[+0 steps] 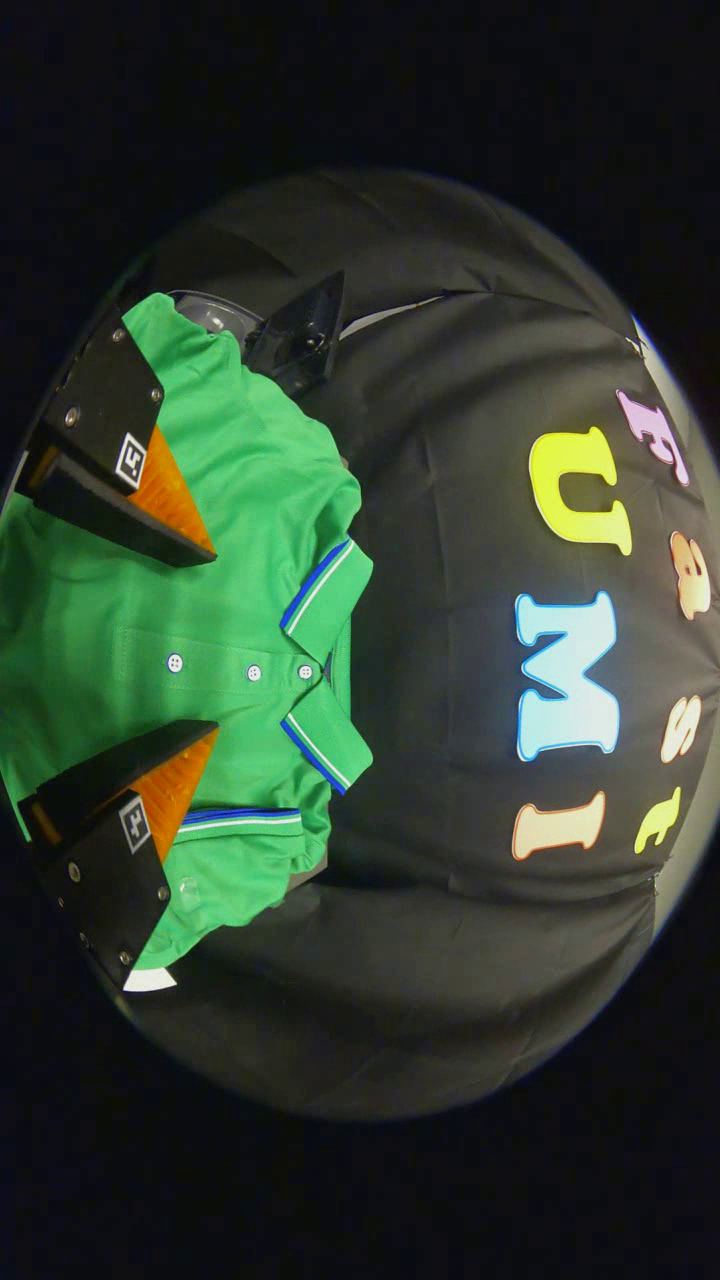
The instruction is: Put the clothes into the washing machine and then close the washing machine lid.
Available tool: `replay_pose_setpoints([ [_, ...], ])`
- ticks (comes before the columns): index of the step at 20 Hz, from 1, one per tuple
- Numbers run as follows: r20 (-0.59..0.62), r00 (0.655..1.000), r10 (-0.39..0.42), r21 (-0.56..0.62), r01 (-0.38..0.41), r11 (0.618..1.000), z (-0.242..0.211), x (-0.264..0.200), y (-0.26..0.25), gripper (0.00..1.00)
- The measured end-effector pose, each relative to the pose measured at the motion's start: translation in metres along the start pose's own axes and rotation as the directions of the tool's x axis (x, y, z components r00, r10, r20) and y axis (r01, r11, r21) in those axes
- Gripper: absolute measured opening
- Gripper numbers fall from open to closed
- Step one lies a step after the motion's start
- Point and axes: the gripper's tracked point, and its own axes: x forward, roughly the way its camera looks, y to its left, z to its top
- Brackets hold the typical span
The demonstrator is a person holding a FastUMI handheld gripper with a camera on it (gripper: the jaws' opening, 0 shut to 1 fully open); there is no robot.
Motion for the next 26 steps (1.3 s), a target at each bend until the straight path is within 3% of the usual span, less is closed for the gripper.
replay_pose_setpoints([
  [7, -0.042, 0.999, 0.007, 0.017, -0.006, 1.000, -0.009, 0.001, 0.001, 0.92],
  [8, -0.046, 0.999, 0.006, 0.018, -0.005, 1.000, -0.008, 0.001, 0.001, 0.80],
  [10, -0.048, 0.999, 0.023, 0.005, -0.023, 1.000, -0.007, 0.001, 0.007, 0.67],
  [14, -0.043, 0.995, 0.092, -0.013, -0.093, 0.996, -0.006, 0.002, 0.017, 0.25],
  [18, -0.028, 0.994, 0.103, -0.011, -0.104, 0.995, -0.004, 0.001, 0.018, 0.03],
  [22, 0.040, 0.984, 0.176, 0.093, -0.179, 0.979, 0.011, -0.015, 0.030, 0.00],
  [26, 0.120, 0.975, 0.190, 0.133, -0.205, 0.970, 0.038, -0.034, 0.039, 0.00],
])
